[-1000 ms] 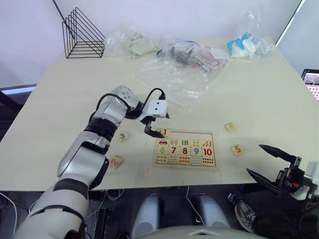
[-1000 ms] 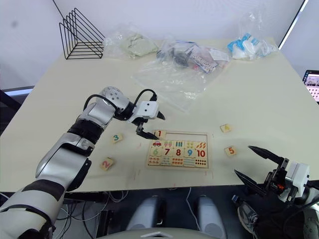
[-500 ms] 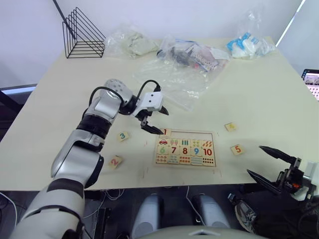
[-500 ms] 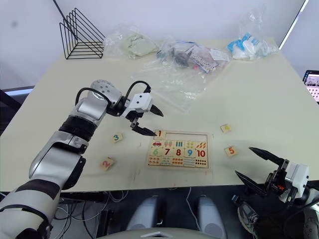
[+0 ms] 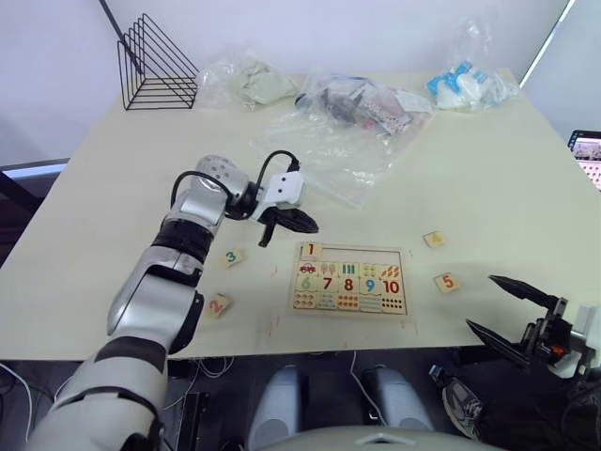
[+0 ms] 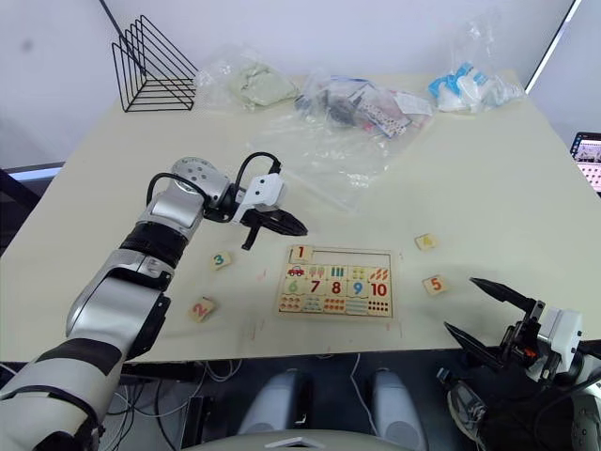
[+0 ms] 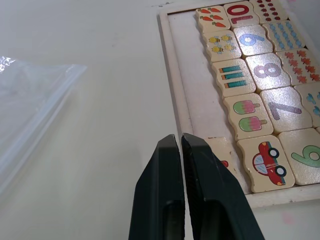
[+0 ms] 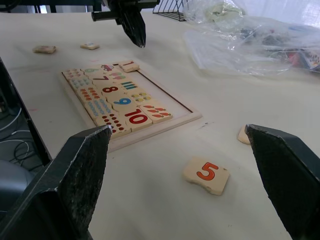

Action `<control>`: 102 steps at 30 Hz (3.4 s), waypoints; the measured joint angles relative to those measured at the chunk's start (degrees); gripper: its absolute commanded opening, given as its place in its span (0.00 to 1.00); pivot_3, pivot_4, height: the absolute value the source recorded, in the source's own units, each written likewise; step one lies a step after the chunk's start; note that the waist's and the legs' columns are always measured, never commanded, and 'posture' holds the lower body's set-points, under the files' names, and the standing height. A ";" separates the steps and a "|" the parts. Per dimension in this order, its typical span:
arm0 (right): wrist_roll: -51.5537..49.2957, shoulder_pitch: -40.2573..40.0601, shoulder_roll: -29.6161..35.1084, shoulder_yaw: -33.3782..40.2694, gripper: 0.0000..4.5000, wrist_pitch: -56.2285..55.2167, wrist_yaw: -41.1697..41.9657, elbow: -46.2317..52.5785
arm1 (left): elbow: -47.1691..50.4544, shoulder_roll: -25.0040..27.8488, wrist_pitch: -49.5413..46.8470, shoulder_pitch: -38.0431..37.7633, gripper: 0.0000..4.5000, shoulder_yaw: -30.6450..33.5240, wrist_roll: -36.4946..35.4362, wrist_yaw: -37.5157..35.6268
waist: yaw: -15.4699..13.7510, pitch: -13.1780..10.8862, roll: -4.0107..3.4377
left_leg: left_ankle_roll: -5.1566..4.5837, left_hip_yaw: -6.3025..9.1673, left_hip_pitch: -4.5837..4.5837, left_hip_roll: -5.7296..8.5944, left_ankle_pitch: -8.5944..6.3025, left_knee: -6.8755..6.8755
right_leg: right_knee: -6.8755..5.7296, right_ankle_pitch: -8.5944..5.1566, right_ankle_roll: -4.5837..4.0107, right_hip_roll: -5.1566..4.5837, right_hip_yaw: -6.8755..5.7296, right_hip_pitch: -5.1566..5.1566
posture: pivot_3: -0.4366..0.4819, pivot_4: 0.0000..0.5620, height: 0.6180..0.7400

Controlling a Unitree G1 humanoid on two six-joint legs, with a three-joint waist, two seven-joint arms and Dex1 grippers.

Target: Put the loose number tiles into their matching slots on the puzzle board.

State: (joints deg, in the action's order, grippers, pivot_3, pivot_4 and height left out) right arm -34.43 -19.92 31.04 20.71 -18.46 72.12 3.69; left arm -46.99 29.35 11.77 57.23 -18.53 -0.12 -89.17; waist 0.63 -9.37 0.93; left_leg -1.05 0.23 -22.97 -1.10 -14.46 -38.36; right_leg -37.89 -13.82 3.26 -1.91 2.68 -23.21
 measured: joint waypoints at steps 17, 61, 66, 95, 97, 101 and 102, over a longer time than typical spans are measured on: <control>0.00 -0.67 -0.03 0.00 1.00 -0.57 0.03 -0.21 | -8.89 -2.79 9.94 1.03 0.01 0.00 3.11 2.02 | 0.03 0.00 0.00 | 0.00 0.00 0.00 0.00 0.00 0.00 | 0.00 0.00 0.00 0.00 0.00 0.00 | 0.48 0.27 1.00; -0.02 -1.10 -0.19 0.00 1.00 -0.64 0.03 -0.22 | -12.87 -3.95 15.02 0.98 0.01 0.01 5.22 1.93 | 0.01 0.00 0.00 | 0.00 0.00 0.00 0.01 0.00 0.00 | -0.01 0.01 0.01 0.00 0.00 0.00 | 0.48 0.27 1.00; -0.02 -1.06 -0.19 0.00 1.00 -0.64 0.03 -0.23 | -12.87 -3.91 15.10 0.81 0.01 0.04 5.17 1.67 | 0.02 0.00 0.00 | 0.00 0.01 0.00 0.01 0.00 0.00 | -0.01 0.01 0.00 0.00 0.00 0.00 | 0.48 0.27 1.00; 0.03 0.11 -0.19 -0.01 1.00 -0.63 -0.05 -0.26 | -12.70 -1.90 16.25 0.47 0.01 0.16 4.77 -0.68 | 0.04 0.00 0.00 | 0.00 0.01 0.01 0.01 0.00 0.00 | -0.03 0.01 0.00 0.00 0.00 0.00 | 0.48 0.27 1.00; 0.05 0.30 -0.19 -0.01 1.00 -0.62 -0.04 -0.30 | -12.45 -1.83 16.09 0.07 0.01 0.43 4.42 -0.84 | 0.04 0.00 0.00 | 0.00 0.01 0.01 0.01 0.00 0.00 | -0.03 0.01 0.00 0.00 0.00 0.00 | 0.48 0.27 1.00; 0.07 0.56 -0.19 -0.02 1.00 -0.59 -0.03 -0.51 | -10.96 -1.12 14.39 -0.82 0.01 2.07 2.95 -1.21 | 0.05 0.00 0.00 | 0.00 0.01 0.01 0.01 0.00 -0.01 | -0.04 0.01 0.00 0.00 0.00 0.00 | 0.48 0.27 1.00; 0.08 0.57 -0.18 -0.02 1.00 -0.58 -0.01 -0.56 | -10.63 -0.92 13.99 -0.98 0.01 2.42 2.51 -1.22 | 0.06 0.00 0.00 | 0.00 0.01 0.01 0.00 0.00 -0.01 | -0.05 0.01 0.00 0.00 0.00 0.00 | 0.48 0.27 1.00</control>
State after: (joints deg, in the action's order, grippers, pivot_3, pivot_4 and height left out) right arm -34.35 -19.34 30.86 20.69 -19.04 72.11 3.13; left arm -57.62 28.43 25.76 56.25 -16.11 2.39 -90.39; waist 0.69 -9.37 0.93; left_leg -1.05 0.24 -22.96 -1.09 -14.46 -38.37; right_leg -37.93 -13.81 3.26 -1.91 2.68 -23.21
